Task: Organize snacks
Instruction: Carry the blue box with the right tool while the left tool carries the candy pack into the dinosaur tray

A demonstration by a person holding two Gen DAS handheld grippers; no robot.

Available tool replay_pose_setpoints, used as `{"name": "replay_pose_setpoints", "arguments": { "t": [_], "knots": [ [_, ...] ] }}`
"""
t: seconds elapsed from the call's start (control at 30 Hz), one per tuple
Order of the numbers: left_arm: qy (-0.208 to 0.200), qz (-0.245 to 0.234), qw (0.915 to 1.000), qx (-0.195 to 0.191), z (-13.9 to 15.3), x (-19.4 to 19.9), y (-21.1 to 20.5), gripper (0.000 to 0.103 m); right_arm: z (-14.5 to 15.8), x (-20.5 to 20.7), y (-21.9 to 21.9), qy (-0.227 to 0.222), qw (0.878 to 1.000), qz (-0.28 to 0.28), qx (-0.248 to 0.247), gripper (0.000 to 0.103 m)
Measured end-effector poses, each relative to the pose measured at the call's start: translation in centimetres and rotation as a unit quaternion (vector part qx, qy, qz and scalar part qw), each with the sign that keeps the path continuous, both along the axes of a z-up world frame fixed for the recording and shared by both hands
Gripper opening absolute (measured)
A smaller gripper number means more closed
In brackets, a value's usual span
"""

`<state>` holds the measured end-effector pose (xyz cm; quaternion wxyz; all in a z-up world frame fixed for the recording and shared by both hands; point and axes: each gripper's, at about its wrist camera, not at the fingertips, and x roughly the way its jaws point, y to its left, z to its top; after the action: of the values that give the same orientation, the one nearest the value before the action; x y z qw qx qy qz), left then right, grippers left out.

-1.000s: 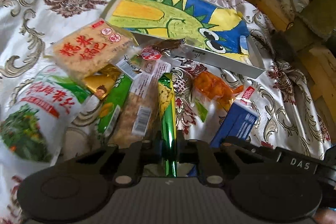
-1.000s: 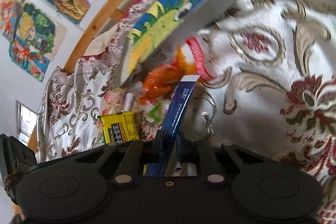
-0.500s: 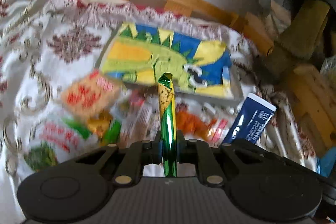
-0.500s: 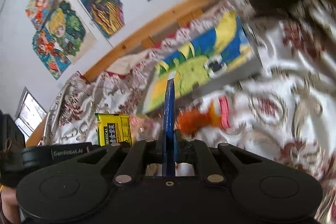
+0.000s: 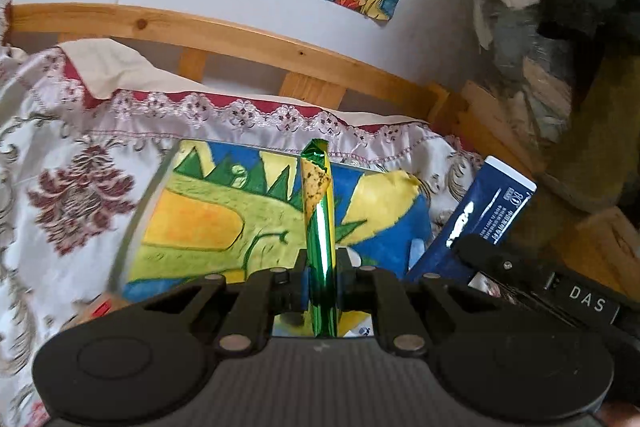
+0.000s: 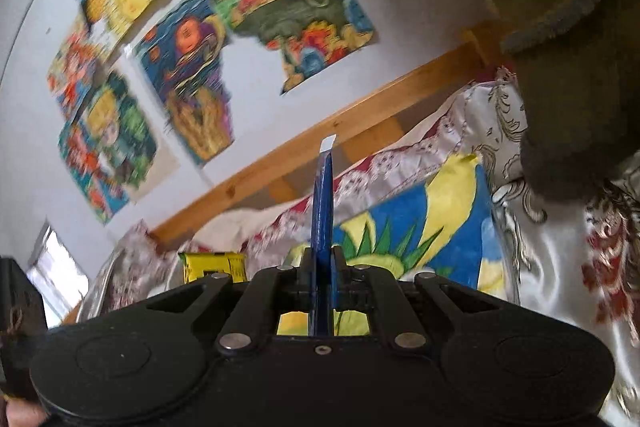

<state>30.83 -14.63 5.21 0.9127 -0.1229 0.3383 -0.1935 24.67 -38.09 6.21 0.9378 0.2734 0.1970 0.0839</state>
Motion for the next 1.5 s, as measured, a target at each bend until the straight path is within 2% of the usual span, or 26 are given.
{"name": "replay_pose_setpoints", "arguments": {
  "t": [0.23,0.43,0.67,0.77,0.83,0.9,0.93,1.0,1.07,1.17,1.2,1.37,1.5],
  "knots": [
    [0.030,0.002,0.9995,0.003,-4.2,5.4,-3.0,0.012,-4.4,4.0,-3.4,0.009,0.999,-0.018,0.037,0.006],
    [0.060,-0.004,0.9982,-0.004,-7.1,7.3,-4.8,0.012,-7.9,5.8,-4.3,0.041,0.999,-0.016,0.018,0.009],
    [0.080,0.016,0.9966,0.017,-8.6,7.4,-5.4,0.013,-8.9,6.8,-4.3,0.076,0.997,-0.017,-0.007,0.012],
    [0.096,0.031,0.9945,0.030,-8.5,7.5,-5.4,0.016,-8.5,7.2,-4.1,0.096,0.995,-0.016,-0.022,0.017],
    [0.109,0.049,0.9918,0.046,-8.4,7.6,-5.3,0.029,-8.4,7.3,-3.9,0.111,0.993,-0.014,-0.032,0.025],
    [0.114,0.063,0.9898,0.058,-8.0,7.4,-5.1,0.052,-8.3,7.4,-3.8,0.121,0.992,-0.012,-0.034,0.036],
    [0.111,0.070,0.9894,0.063,-7.8,7.1,-4.9,0.056,-8.2,7.4,-3.7,0.125,0.991,-0.010,-0.037,0.039],
    [0.101,0.076,0.9897,0.067,-7.2,6.6,-4.5,0.066,-7.7,7.3,-3.4,0.132,0.990,-0.009,-0.046,0.058],
    [0.095,0.081,0.9897,0.069,-6.6,6.1,-4.1,0.073,-7.2,7.0,-3.3,0.134,0.990,-0.004,-0.049,0.070],
    [0.080,0.092,0.9903,0.065,-5.3,5.0,-3.3,0.085,-6.3,6.5,-3.1,0.153,0.986,-0.004,-0.064,0.081],
    [0.074,0.095,0.9908,0.062,-4.8,4.5,-3.0,0.086,-6.0,6.3,-3.1,0.157,0.986,-0.001,-0.064,0.086],
    [0.049,0.103,0.9924,0.045,-2.3,2.0,-1.6,0.096,-3.7,4.4,-2.7,0.147,0.987,0.009,-0.061,0.095],
    [0.031,0.111,0.9931,0.024,0.0,-0.2,0.0,0.100,-0.4,1.3,-1.0,0.091,0.991,0.004,-0.103,0.102]
  ]
}}
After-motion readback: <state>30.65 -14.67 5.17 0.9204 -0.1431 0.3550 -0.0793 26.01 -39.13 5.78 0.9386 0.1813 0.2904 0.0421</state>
